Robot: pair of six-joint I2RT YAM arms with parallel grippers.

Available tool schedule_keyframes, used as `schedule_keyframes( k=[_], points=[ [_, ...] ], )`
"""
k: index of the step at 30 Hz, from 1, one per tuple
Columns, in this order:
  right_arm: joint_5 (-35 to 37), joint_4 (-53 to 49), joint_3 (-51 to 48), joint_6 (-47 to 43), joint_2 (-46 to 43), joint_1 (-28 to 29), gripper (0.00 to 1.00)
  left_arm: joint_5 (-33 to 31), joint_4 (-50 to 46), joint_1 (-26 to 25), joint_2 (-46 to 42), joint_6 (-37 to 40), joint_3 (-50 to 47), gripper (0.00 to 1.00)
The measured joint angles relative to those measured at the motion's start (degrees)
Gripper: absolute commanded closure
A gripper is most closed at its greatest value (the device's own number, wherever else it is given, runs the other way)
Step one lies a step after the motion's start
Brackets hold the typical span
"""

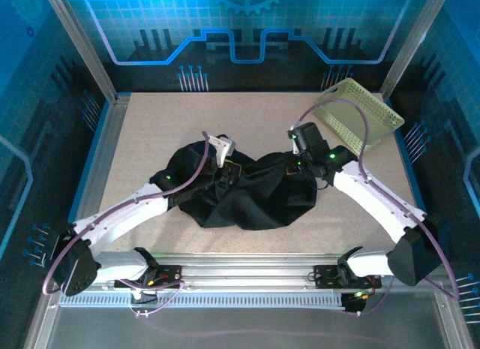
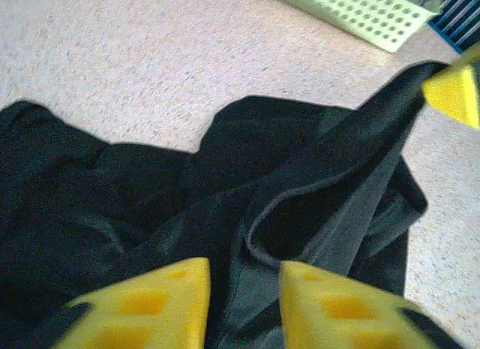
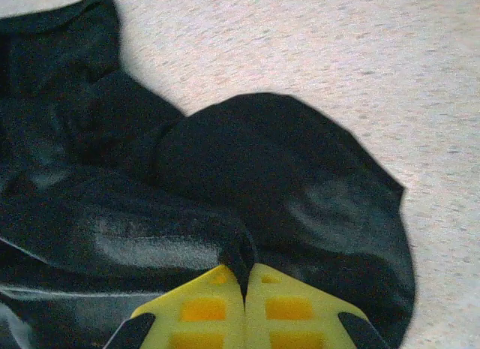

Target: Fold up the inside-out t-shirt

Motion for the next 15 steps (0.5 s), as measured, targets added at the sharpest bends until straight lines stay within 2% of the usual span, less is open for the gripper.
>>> schedule_keyframes(
  k=[1, 3, 6, 7, 8, 11, 15],
  points=[
    [0.46, -0.17, -0.63, 0.26, -1.07, -1.4, 1.0, 0.26, 0.15, 0.07, -1.22, -0.15, -0.7, 0.44],
    [1.29, -0.46, -2.12, 0.66, -3.56, -4.2, 1.0, -0.04, -0.24, 0.46, -3.37, -1.29, -2.34, 0.41],
    [2.38, -0.92, -4.57, 0.83, -7.54, -7.74, 1.0, -4.11, -3.93, 3.39, -5.57, -4.57, -4.26, 0.36],
    [2.67, -1.11, -5.4, 0.85, -8.87, -8.85, 1.0, -6.08, -5.95, 5.27, -5.84, -6.27, -4.61, 0.33],
    [2.84, -1.25, -6.21, 0.85, -9.97, -9.86, 1.0, -7.98, -7.96, 7.39, -5.84, -8.26, -4.96, 0.27],
    [3.48, -1.29, -8.79, 1.07, -12.44, -12.76, 1.0, -13.18, -14.14, 14.84, -5.77, -14.47, -7.1, 0.25],
    [2.89, -1.7, -11.65, 1.68, -14.58, -17.59, 1.0, -16.04, -19.45, 23.17, -5.79, -20.83, -11.5, 0.25]
  ],
)
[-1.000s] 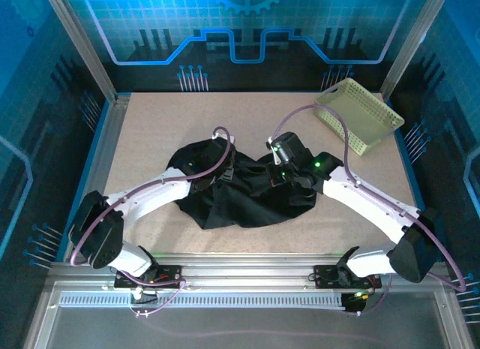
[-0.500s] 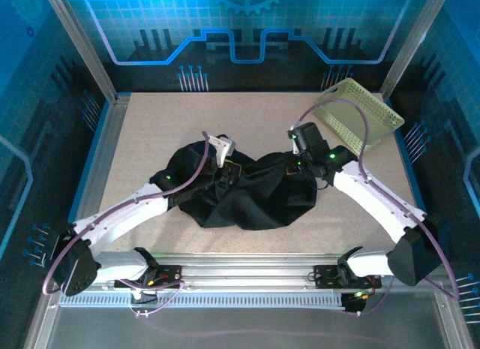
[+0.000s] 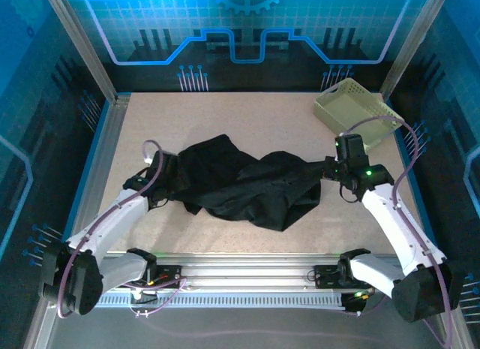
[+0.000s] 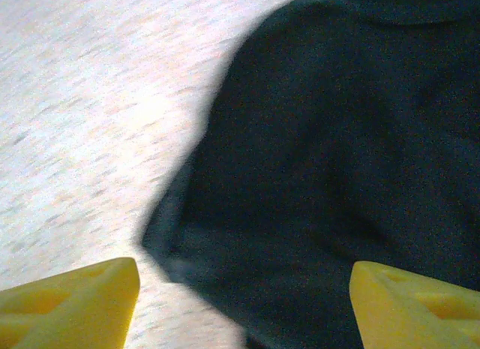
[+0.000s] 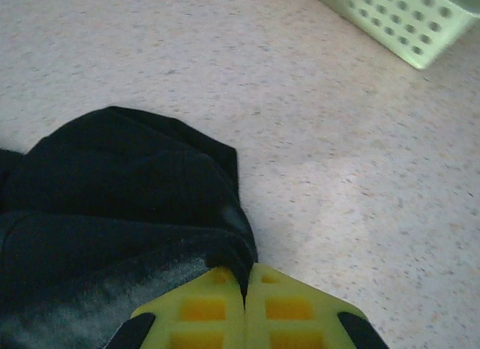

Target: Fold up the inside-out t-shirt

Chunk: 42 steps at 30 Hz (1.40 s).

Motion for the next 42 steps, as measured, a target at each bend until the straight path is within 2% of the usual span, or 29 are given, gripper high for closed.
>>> schedule_keyframes(
  k=[3, 8, 12, 17, 20, 26, 27, 31, 37, 42],
  points=[
    [-1.27, 0.0, -1.05, 0.13, -0.81, -2.51, 1.0, -0.55, -2.19, 2.32, 0.5, -2.25, -1.79, 0.26],
    [-2.99, 0.13, -1.11, 0.22, -0.87, -2.93, 1.0, 1.09, -0.09, 3.41, 5.6, -2.93, -2.14, 0.3],
    [-3.65, 0.37, -1.11, 0.22, -0.87, -3.06, 1.0, 2.4, 2.78, 3.74, 8.55, -2.36, -2.64, 0.43],
    [-4.02, 0.42, -1.11, 0.22, -0.87, -4.33, 1.0, 2.73, 3.74, 4.96, 12.98, -2.4, -2.4, 0.51],
    [-4.24, 0.42, -1.11, 0.22, -0.94, -4.9, 1.0, 2.97, 4.24, 5.55, 14.64, -2.36, -2.32, 0.61],
    [-4.9, 0.33, -1.09, 0.24, -1.01, -5.42, 1.0, 5.29, 6.1, 6.4, 15.43, -1.25, -2.29, 0.99],
    [-4.94, 0.09, -1.03, 0.24, -1.03, -5.64, 1.0, 5.9, 6.56, 6.47, 15.23, -0.9, -2.32, 1.0],
    [-5.33, -1.44, 0.13, 0.48, -1.77, -8.26, 1.0, 8.17, 8.57, 6.47, 11.1, -0.09, -2.32, 1.0],
    [-5.92, -3.87, 6.08, 0.68, -5.05, -12.33, 1.0, 10.91, 10.69, 6.51, -2.73, 0.57, -1.95, 1.0],
    [-6.43, -6.97, 13.29, 0.68, -7.87, -13.6, 1.0, 13.4, 10.01, 6.51, -15.87, 0.61, 2.29, 1.0]
  ],
)
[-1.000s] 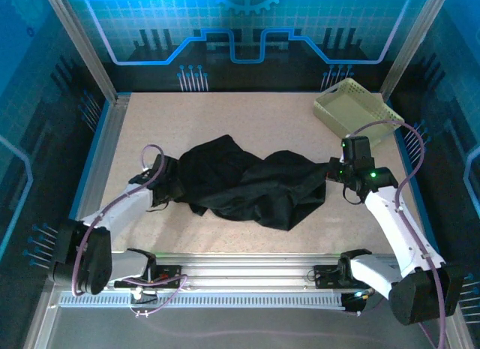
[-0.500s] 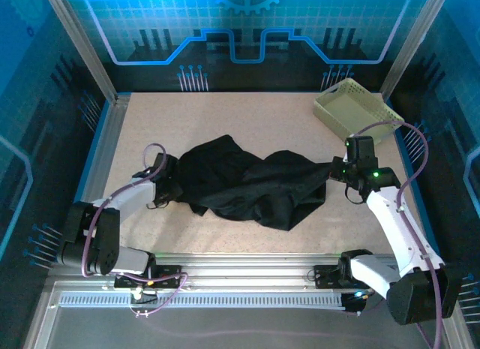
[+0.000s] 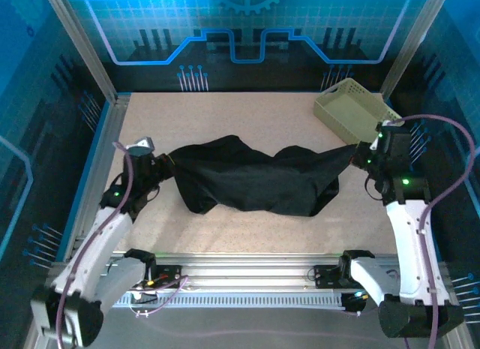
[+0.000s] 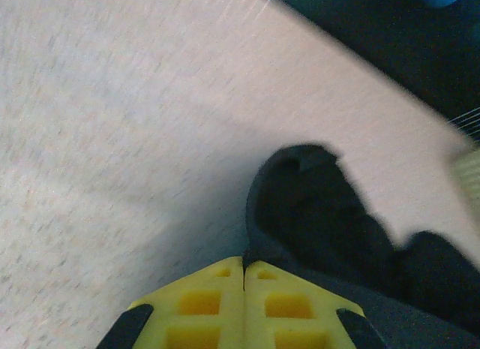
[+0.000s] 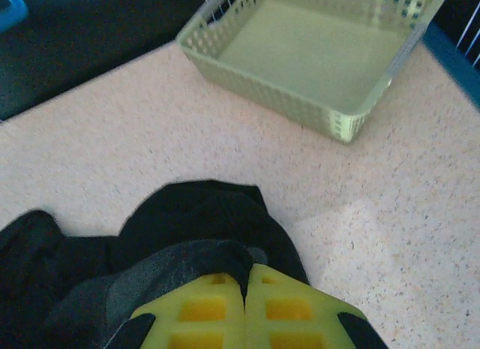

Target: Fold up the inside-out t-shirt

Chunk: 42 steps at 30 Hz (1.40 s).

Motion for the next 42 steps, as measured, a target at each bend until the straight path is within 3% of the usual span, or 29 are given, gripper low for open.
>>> schedule_keyframes(
  k=[5, 8, 13, 18, 23, 27, 30, 34, 37, 42],
  points=[
    [1.4, -2.84, 7.72, 0.35, -3.1, -0.39, 1.0, 0.48, -0.26, 0.0, -9.29, 0.76, 6.1, 1.0],
    [1.68, -2.73, 9.6, 0.87, -3.78, -0.76, 1.0, 0.42, -0.07, 0.0, -8.2, 1.14, 8.79, 1.0],
    [-0.15, -0.42, 5.79, 1.97, 0.42, -0.9, 1.0, 0.02, -0.42, 0.15, 5.77, 1.09, 9.31, 1.0],
    [-1.7, 2.47, -3.96, 2.4, 8.0, -0.98, 1.0, 0.22, -2.67, 0.37, 27.8, 1.22, 12.02, 1.0],
    [-2.23, 3.5, -7.41, 2.36, 9.27, -1.33, 1.0, 1.9, -3.69, 1.14, 36.24, 1.36, 12.68, 0.99],
    [-3.23, 5.46, -7.41, 2.34, 9.4, -1.53, 1.0, 3.23, -3.19, 1.62, 38.32, 1.9, 14.47, 0.92],
    [-4.02, 6.54, -7.41, 2.34, 9.99, -1.68, 1.0, 4.17, -1.79, 2.4, 40.22, 3.1, 15.39, 0.67],
    [-5.18, 7.3, -7.41, 2.29, 10.88, -1.7, 1.0, 4.55, -0.68, 3.96, 41.38, 3.76, 15.34, 0.42],
    [-5.79, 7.61, -7.34, 2.05, 11.32, -1.7, 1.0, 5.38, 2.27, 4.39, 40.26, 4.09, 13.73, 0.36],
    [-6.43, 7.78, -7.34, 1.88, 11.52, -1.7, 1.0, 8.79, 8.74, 4.39, 34.29, 3.93, 4.52, 0.34]
  ],
)
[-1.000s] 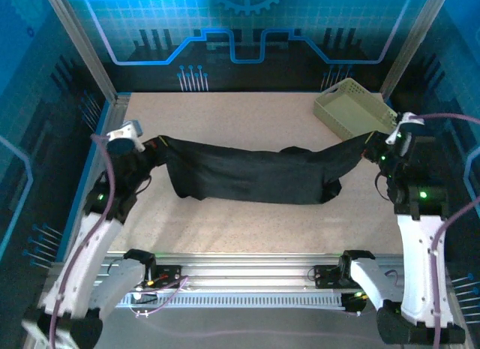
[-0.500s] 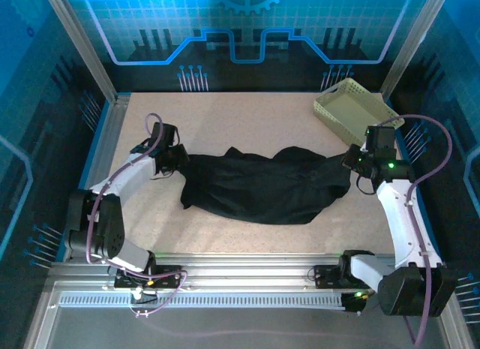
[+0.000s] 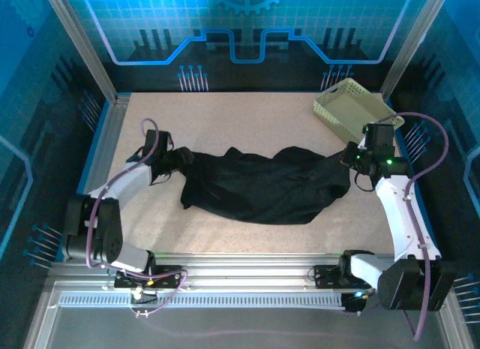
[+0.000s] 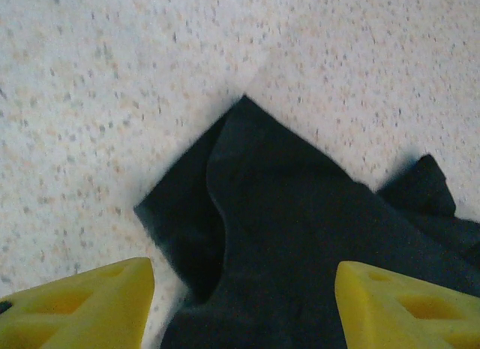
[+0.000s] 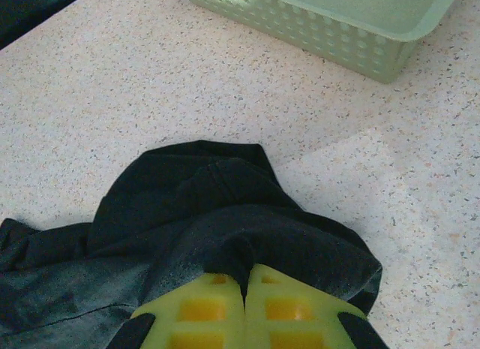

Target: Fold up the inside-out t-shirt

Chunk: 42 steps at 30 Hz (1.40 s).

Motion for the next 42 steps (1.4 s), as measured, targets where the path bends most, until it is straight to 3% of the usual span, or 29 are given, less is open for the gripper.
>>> schedule_keyframes(
  k=[11, 17, 28, 33, 38, 42],
  points=[
    [-0.2, 0.39, -0.02, -0.35, 0.55, 0.0, 1.0, 6.67, 7.76, 0.0, 5.2, 0.07, -3.37, 0.56],
    [-0.17, 0.39, -0.02, -0.63, 0.57, 0.0, 1.0, 6.93, 7.74, 0.0, 7.23, 0.02, -2.51, 0.62],
    [-0.17, 0.39, -0.02, -0.66, 0.59, 0.0, 1.0, 6.91, 7.74, 0.0, 8.81, 0.2, -2.23, 0.82],
    [-0.17, 0.39, -0.02, -0.66, 0.59, 0.0, 1.0, 6.69, 7.74, 0.0, 9.2, 0.24, -1.62, 0.99],
    [0.0, 0.24, 0.02, -0.63, 0.57, 0.0, 1.0, 5.86, 7.37, 0.0, 8.28, 0.0, -1.57, 1.0],
    [0.33, -1.99, 2.47, -0.63, 0.57, 0.0, 1.0, 4.46, 5.03, 0.0, 0.02, -0.24, -1.6, 1.0]
  ],
)
